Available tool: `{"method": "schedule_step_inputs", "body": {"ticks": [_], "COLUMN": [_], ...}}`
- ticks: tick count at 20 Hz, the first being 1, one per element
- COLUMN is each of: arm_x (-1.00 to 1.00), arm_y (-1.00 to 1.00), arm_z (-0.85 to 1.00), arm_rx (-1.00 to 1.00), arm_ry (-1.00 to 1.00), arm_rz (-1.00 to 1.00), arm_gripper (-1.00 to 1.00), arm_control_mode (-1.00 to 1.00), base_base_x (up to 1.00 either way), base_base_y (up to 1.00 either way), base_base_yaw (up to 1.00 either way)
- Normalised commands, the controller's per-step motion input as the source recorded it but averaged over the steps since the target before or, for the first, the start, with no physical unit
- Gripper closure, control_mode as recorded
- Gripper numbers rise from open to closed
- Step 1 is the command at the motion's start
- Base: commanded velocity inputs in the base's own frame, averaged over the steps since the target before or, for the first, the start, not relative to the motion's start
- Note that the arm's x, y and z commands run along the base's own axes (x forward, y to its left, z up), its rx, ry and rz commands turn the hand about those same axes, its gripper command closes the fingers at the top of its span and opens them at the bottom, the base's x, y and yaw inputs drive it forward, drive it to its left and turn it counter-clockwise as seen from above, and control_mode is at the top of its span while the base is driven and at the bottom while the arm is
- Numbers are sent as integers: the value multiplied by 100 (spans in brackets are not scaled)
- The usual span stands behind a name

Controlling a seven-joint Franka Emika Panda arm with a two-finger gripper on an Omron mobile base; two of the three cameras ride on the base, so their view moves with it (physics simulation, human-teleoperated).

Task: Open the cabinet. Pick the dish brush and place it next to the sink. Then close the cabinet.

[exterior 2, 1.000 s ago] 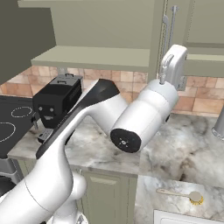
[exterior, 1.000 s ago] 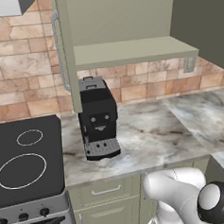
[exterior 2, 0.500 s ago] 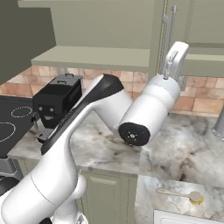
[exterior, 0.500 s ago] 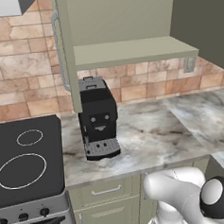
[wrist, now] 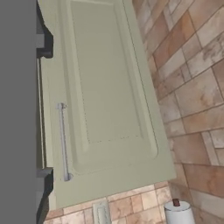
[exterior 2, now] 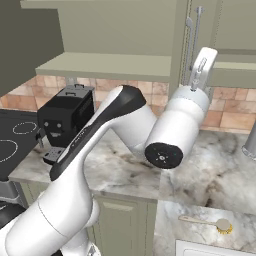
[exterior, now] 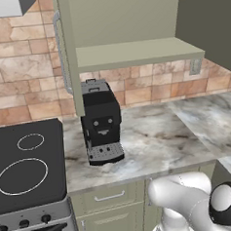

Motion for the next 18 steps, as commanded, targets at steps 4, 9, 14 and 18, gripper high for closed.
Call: {"method": "schedule_step_inputs", "body": {"ticks": [4,9,14,18], "arm_x": [3,9,12,8], "arm_y": [2,6,7,8], "arm_z": [0,0,-1,-6], "arm_rx": [0,0,0,0], "arm_ry": [0,0,0,0], "arm_rz": [4,4,5,6], "arm_gripper": [-100,-100,-100,-100], "arm_control_mode": [-100,-100,-100,-100], "base_base_x": [0,0,0,0], "base_base_y": [0,0,0,0], "base_base_yaw": [0,0,0,0]}}
